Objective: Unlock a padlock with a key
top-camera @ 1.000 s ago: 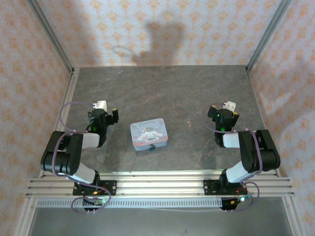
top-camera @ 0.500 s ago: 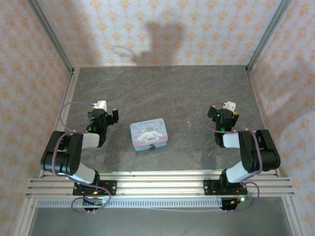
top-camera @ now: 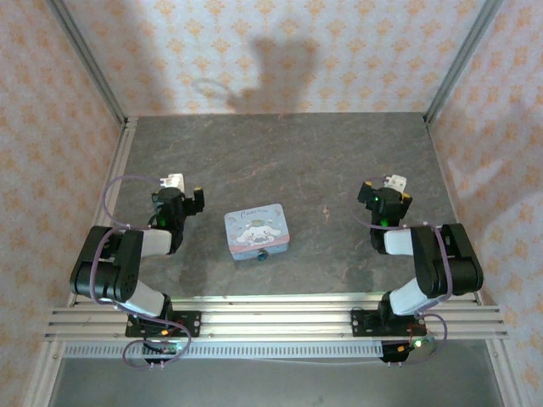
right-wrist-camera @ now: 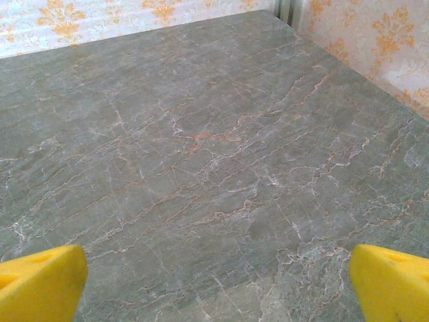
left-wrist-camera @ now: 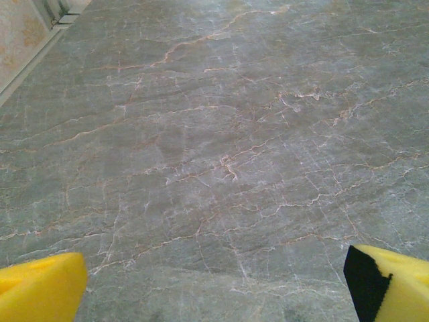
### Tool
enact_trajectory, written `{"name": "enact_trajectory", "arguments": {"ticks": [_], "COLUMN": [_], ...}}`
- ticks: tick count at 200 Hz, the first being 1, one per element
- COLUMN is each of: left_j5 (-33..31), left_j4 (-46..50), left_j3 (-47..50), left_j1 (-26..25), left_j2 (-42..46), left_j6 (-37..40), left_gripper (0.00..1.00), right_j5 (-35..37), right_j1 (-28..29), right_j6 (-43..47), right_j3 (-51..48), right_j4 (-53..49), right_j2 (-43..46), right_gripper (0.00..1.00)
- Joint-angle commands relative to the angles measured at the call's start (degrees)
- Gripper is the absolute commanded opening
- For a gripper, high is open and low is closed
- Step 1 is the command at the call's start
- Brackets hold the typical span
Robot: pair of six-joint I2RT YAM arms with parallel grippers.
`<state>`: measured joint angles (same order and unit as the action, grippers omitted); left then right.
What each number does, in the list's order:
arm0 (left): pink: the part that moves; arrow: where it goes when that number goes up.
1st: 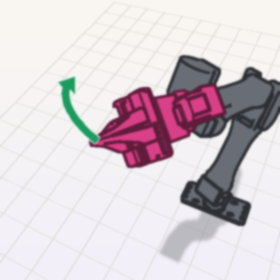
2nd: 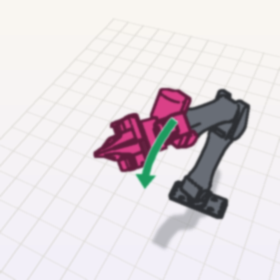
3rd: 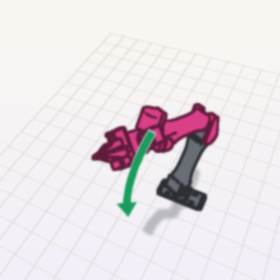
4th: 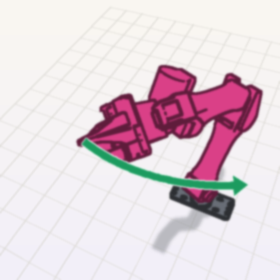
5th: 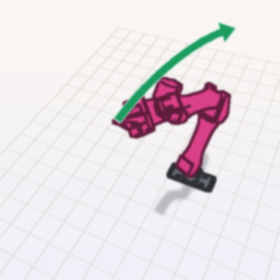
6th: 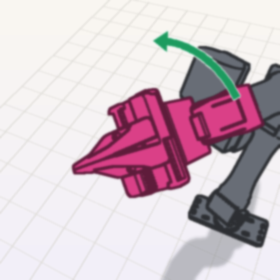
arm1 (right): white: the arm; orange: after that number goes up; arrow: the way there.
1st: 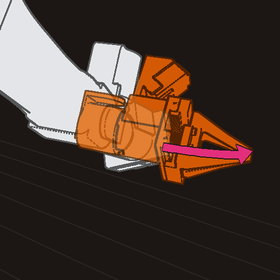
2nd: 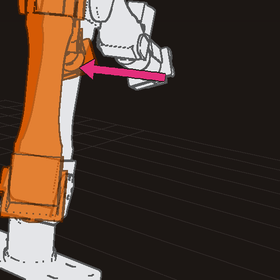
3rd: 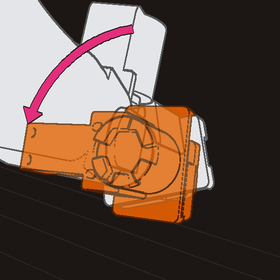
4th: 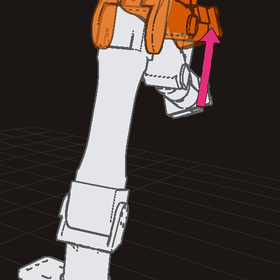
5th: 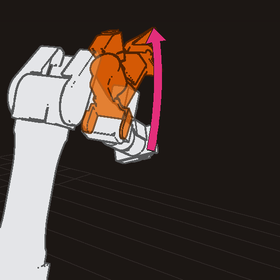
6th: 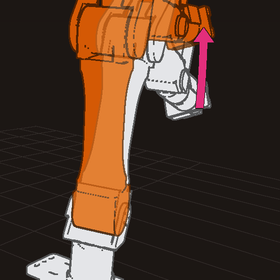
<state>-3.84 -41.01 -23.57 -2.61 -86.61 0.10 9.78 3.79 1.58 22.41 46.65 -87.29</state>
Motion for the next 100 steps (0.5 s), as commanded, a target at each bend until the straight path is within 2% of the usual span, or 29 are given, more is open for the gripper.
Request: {"name": "enact_trajectory", "arguments": {"ticks": [1, 82, 92, 100], "left_j5": [-0.5, 0.0, 2.6, 1.4], "left_j4": [-1.1, -1.3, 1.6, 6.5], "left_j3": [-1.1, -1.1, -2.0, -3.6], "left_j1": [0.2, 0.2, 0.0, -0.6], "left_j2": [0.7, 0.8, 2.2, 4.2], "left_j6": [0.9, 1.1, 2.4, 2.7], "left_gripper": [1.00, 1.00, 1.00, 1.00], "right_j5": [-0.3, -0.3, -0.3, -0.7], "right_j1": [-0.4, -0.4, -0.4, -0.4], "right_j6": [0.4, 0.3, 0.5, 0.6], "right_j3": [0.9, 0.7, 1.0, 1.9], "right_j4": [-0.5, -0.2, -0.9, -3.3], "right_j2": [-0.1, 0.1, 0.7, 1.9], "right_gripper": [1.00, 1.00, 1.00, 0.99]}}
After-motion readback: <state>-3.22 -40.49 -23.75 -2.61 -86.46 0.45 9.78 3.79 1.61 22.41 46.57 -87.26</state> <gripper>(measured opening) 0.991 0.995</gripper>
